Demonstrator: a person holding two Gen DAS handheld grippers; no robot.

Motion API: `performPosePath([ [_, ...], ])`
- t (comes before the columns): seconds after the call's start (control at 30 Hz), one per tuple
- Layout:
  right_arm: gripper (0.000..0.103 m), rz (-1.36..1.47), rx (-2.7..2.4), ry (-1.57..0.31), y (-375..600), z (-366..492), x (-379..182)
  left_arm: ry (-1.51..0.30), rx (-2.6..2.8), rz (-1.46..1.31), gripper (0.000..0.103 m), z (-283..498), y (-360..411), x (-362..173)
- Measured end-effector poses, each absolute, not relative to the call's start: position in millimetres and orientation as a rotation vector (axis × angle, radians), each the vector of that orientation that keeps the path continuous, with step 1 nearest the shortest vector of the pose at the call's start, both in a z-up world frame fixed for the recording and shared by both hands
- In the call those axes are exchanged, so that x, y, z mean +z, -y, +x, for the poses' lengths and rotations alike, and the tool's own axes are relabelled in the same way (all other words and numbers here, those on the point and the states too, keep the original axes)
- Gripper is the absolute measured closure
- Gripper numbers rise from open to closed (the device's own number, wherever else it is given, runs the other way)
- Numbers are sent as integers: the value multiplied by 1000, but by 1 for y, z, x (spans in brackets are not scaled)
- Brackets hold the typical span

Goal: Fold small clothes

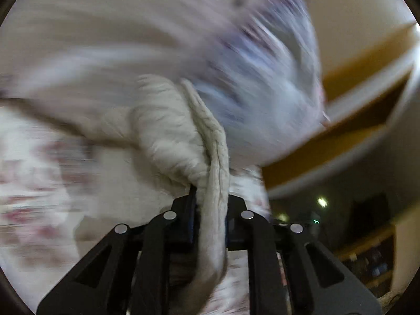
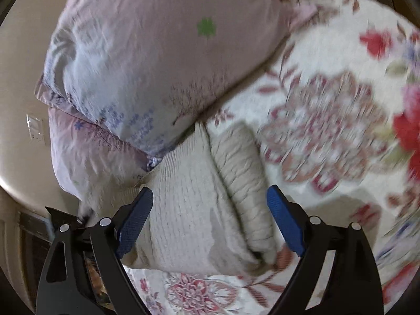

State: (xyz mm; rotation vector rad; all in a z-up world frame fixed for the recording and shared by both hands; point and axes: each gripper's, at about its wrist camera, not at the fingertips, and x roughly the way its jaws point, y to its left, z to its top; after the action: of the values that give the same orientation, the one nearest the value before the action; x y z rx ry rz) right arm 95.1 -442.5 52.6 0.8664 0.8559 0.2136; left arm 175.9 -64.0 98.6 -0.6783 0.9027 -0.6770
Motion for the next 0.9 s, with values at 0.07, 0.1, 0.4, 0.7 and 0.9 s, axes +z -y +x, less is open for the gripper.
performPosePath([
  [0.07,12,870,204,-846,456,99,56,-960,-785,-679,85,188,137,92],
  [0.1,12,870,203,-850,460,102,56,-994,-825,-648,82,191,170,88],
  [0.4,5,916,304,-1080,457,146,23,-1018,-417,-465,35,170,119,63],
  [0.7,68,839,345,-1114,433,157,8,-1137,-407,-412,24,156,135,3],
  [0.9,78,818,341,-1019,414,145,28,-1115,-478,-520,61,163,144,-16],
])
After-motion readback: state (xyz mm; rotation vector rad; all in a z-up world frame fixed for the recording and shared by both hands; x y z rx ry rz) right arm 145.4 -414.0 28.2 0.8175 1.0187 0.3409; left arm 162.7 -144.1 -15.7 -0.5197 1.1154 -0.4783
